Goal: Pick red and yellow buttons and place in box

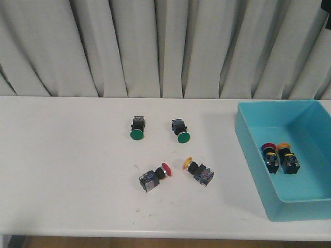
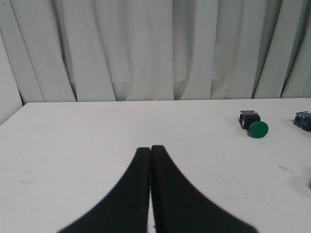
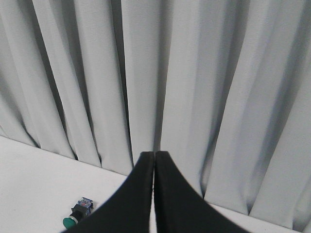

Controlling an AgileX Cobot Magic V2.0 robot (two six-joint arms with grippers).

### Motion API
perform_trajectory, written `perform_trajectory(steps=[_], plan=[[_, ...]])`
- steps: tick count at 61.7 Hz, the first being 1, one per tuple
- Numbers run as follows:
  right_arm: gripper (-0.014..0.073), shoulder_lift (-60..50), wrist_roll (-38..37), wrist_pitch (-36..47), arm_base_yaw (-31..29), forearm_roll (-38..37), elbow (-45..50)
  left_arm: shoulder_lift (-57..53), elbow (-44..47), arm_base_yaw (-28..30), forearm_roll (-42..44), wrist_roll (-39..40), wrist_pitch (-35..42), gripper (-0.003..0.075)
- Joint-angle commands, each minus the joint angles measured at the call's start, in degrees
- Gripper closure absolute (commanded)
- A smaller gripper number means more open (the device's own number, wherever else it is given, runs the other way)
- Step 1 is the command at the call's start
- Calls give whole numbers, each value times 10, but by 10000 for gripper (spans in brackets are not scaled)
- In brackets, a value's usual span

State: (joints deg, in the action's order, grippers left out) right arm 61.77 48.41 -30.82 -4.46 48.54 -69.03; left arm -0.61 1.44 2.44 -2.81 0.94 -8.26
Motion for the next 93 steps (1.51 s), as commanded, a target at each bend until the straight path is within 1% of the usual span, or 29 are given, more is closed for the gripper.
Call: perform_trajectory(steps=[1,63,68,73,79,80,84,85,87,93], plan=[[601,-7,4,26,1,16,-15,-9,29,-3,-4,6,46,727],[601,-7,4,26,1,16,-15,-9,28,-3,0,6,38,727],[601,-11,-3,47,1,-6,-8,-9,28,-3,0,6,38,727],[600,-24,-68,81,1,-47,13,-9,28,-3,0,6,38,727],[600,-60,-205,146,1,-139,75,-8,28,-3,0,6,38,727],[600,-70,-232,162,1,-161,93,-8,28,-3,0,6,38,727],[600,-100,-293,201,1,-225,147,-8,28,-3,0,6,38,727],[600,-107,-326,222,1,-249,169,-8,28,-3,0,6,38,727],[600,-126,-367,246,1,-286,205,-8,28,-3,0,6,38,727],[600,-183,-462,303,1,-370,307,-8,28,-3,0,6,38,727]])
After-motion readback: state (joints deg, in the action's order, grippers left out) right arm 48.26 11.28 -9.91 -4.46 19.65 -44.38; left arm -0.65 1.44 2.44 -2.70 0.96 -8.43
